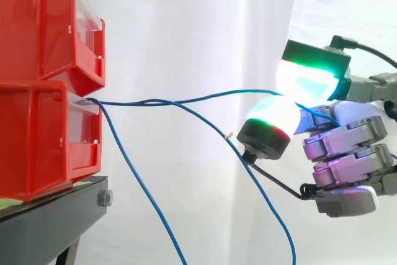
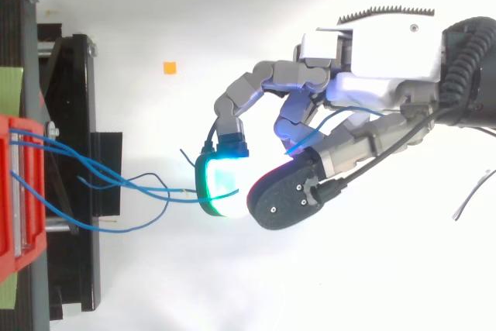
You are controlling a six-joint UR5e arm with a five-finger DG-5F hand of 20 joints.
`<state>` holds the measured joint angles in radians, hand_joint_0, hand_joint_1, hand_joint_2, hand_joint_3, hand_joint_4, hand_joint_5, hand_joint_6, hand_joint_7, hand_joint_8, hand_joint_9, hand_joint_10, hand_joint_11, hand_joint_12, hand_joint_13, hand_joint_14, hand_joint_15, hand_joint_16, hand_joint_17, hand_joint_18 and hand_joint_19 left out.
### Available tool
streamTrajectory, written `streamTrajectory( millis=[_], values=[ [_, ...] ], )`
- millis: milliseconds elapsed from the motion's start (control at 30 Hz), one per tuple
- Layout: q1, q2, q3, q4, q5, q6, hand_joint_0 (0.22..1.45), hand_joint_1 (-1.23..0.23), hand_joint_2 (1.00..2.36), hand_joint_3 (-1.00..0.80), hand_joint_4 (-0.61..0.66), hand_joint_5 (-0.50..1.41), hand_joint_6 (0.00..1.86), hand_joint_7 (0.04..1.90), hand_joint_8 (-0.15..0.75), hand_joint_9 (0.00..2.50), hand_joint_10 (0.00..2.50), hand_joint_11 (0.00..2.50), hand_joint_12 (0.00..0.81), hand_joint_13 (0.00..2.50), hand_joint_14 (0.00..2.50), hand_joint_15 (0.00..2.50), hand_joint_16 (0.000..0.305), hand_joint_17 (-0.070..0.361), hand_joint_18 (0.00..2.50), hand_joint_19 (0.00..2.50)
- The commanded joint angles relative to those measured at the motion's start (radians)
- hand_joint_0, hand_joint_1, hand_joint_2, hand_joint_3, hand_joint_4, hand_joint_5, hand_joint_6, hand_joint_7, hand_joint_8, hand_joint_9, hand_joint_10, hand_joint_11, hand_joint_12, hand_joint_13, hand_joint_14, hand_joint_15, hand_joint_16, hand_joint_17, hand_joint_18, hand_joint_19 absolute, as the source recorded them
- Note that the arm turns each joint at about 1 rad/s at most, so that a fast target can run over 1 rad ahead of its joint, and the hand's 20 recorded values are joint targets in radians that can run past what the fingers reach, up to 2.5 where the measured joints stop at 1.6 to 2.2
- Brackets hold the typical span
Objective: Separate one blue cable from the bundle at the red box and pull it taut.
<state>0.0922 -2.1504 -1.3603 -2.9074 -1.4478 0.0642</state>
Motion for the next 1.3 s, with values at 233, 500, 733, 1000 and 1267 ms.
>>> streamTrajectory(
  millis=[233,500,733,1000,1267],
  values=[
    [0.0,0.0,0.0,-0.001,0.001,-0.027,0.63,-0.74,1.02,-0.21,0.0,-0.11,0.9,1.0,0.188,1.12,1.78,1.25,0.262,0.92,2.1,1.37,0.024,0.055,1.02,1.28],
    [0.0,0.0,0.0,-0.001,0.001,-0.034,0.63,-0.74,1.02,-0.21,0.01,-0.11,0.89,1.04,0.192,1.13,1.72,1.29,0.274,0.94,2.09,1.38,0.026,0.058,1.03,1.28],
    [0.0,0.001,0.0,-0.001,0.001,-0.034,0.63,-0.74,1.02,-0.2,0.01,-0.11,0.89,1.06,0.198,1.14,1.66,1.33,0.28,0.95,2.08,1.37,0.027,0.062,1.05,1.28],
    [0.0,0.0,0.0,-0.001,0.001,-0.034,0.63,-0.75,1.02,-0.2,0.0,-0.11,0.89,1.07,0.199,1.15,1.64,1.33,0.281,0.96,2.06,1.38,0.028,0.063,1.06,1.28],
    [0.0,0.0,0.0,-0.001,0.001,-0.034,0.63,-0.75,1.02,-0.19,0.01,-0.11,0.89,1.08,0.206,1.15,1.63,1.37,0.281,0.96,2.04,1.39,0.028,0.064,1.07,1.28]
  ],
)
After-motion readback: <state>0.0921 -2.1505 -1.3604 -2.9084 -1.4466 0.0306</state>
